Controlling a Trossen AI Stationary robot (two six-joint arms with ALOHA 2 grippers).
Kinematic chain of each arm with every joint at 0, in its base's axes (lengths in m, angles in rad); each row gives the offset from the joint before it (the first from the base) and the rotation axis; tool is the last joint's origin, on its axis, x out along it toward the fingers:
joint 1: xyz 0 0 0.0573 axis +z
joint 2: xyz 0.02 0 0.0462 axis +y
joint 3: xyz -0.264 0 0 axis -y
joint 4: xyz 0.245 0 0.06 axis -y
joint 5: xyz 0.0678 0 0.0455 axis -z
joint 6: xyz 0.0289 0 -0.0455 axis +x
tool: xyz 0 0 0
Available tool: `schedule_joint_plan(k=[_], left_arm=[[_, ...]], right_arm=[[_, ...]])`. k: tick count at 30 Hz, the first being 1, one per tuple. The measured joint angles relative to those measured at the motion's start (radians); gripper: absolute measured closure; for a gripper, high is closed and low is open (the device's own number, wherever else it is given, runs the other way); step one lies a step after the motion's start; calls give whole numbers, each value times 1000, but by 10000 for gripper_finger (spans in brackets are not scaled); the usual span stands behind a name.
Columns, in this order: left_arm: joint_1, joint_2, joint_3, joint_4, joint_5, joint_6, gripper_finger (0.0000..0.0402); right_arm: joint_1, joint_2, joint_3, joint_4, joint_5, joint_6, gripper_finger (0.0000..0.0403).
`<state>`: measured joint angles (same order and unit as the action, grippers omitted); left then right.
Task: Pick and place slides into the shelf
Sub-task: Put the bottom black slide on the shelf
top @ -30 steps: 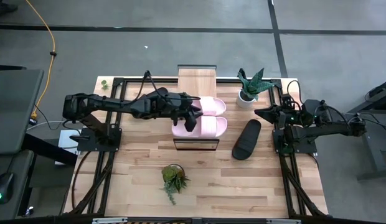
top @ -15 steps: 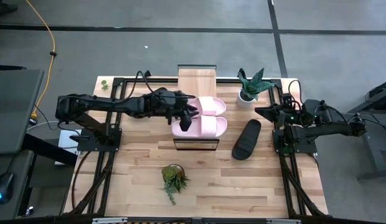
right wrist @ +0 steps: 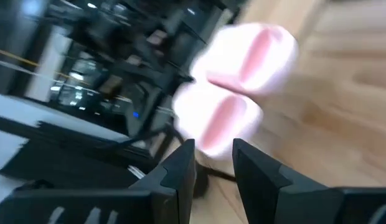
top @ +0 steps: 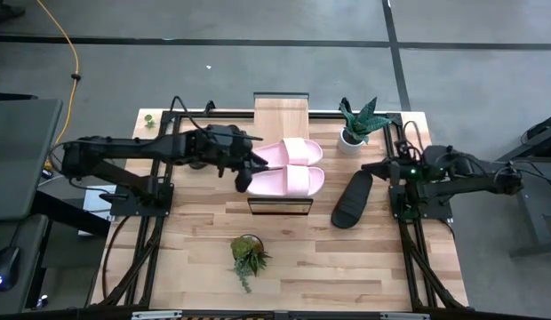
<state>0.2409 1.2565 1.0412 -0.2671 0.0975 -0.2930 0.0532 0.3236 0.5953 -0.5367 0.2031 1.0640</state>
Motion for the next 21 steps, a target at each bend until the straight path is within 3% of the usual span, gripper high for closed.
schedule_joint_plan(k=[6,14,21], left_arm=[[0,-83,0,-144,22,-25,341],[0,-110,1,-244,41,-27,359],[0,-110,1,-255,58,-27,368]], right_arm=[[-3,92,0,-50,-7,67,304],[-56,299,0,-177,-217,89,304],[-143,339,0,-181,-333,50,304]])
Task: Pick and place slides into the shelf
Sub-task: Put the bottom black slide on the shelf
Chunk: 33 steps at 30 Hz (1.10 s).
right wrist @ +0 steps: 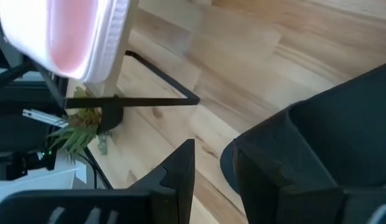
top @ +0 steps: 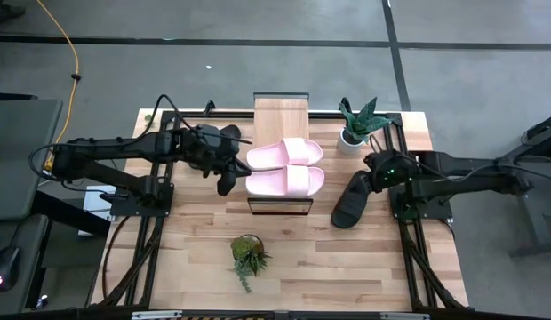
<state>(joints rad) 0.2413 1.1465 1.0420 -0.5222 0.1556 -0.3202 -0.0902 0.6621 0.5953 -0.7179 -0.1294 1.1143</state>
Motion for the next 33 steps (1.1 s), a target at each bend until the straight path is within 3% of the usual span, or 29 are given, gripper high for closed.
schedule_joint_plan(k=[5,13,21,29,33], left_arm=[[1,0,0,-6,41,1,369],[0,1,0,-45,66,-13,370],[0,1,0,-30,132,-81,384],[0,1,0,-16,124,-82,400],[0,1,0,-17,121,-85,397]], right_arm=[[-94,12,0,-45,-66,-58,304],[-234,115,0,-127,-278,-287,304],[-341,194,0,-140,-383,-501,304],[-411,286,0,-219,-482,-696,303],[-435,330,0,-250,-494,-775,277]])
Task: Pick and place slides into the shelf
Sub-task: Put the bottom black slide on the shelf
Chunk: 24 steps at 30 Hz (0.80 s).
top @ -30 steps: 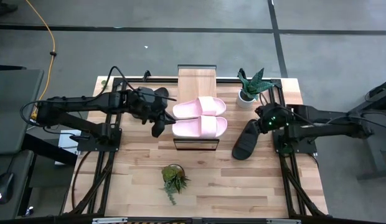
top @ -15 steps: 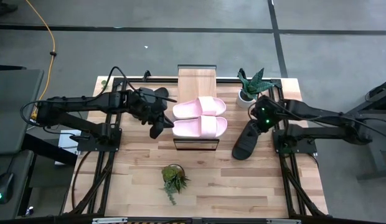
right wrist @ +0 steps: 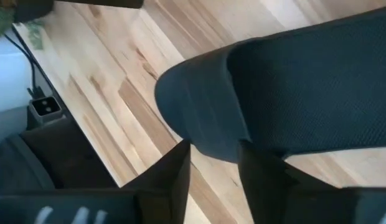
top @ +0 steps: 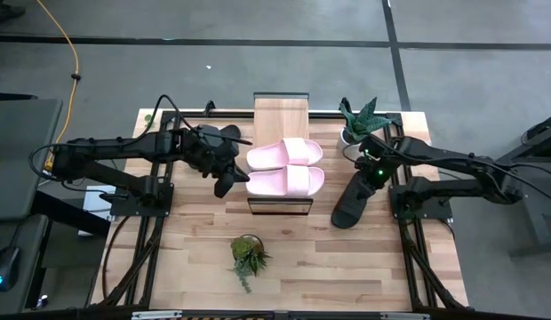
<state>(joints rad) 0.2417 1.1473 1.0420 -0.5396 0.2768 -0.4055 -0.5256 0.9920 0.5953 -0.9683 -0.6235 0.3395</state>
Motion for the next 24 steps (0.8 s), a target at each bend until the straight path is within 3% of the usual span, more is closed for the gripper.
schedule_joint_plan(k=[8,24], left_arm=[[0,0,0,-1,-23,-18,397],[-1,0,0,-18,-23,-19,396]], right_arm=[[-12,90,0,38,9,-65,215],[-11,181,0,94,-21,-139,214]])
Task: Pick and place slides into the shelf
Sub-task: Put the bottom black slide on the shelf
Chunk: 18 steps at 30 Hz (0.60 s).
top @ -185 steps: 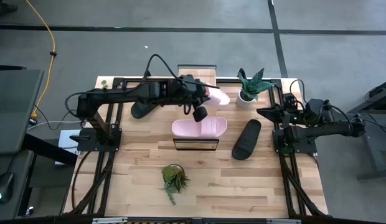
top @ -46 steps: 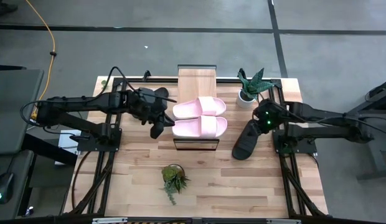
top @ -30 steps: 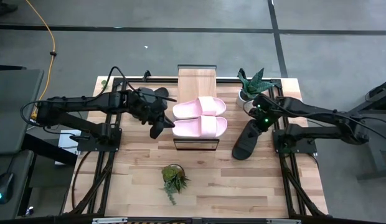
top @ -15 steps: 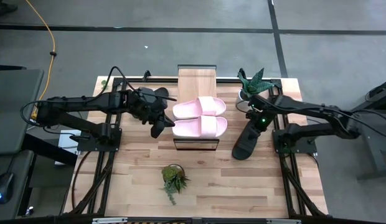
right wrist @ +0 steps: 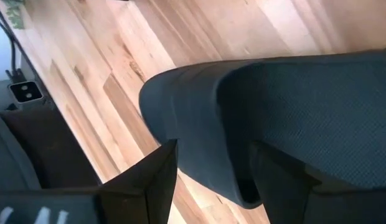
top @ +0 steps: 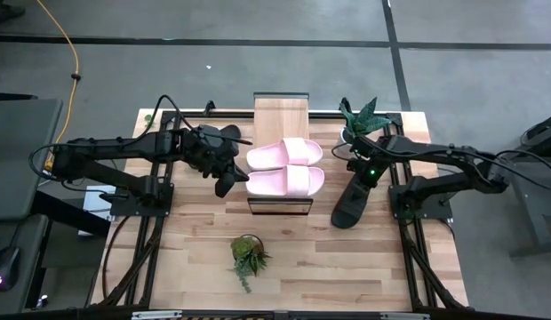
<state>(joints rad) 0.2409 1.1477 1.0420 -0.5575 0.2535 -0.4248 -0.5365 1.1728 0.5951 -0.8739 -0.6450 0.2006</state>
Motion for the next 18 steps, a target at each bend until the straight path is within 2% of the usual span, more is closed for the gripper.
schedule_joint_plan(k=[6,18], left_arm=[[0,0,0,-1,2,0,396],[0,0,0,-30,5,3,396]], right_arm=[[1,-1,-26,26,-66,-3,214],[43,-1,-66,98,-64,68,222]])
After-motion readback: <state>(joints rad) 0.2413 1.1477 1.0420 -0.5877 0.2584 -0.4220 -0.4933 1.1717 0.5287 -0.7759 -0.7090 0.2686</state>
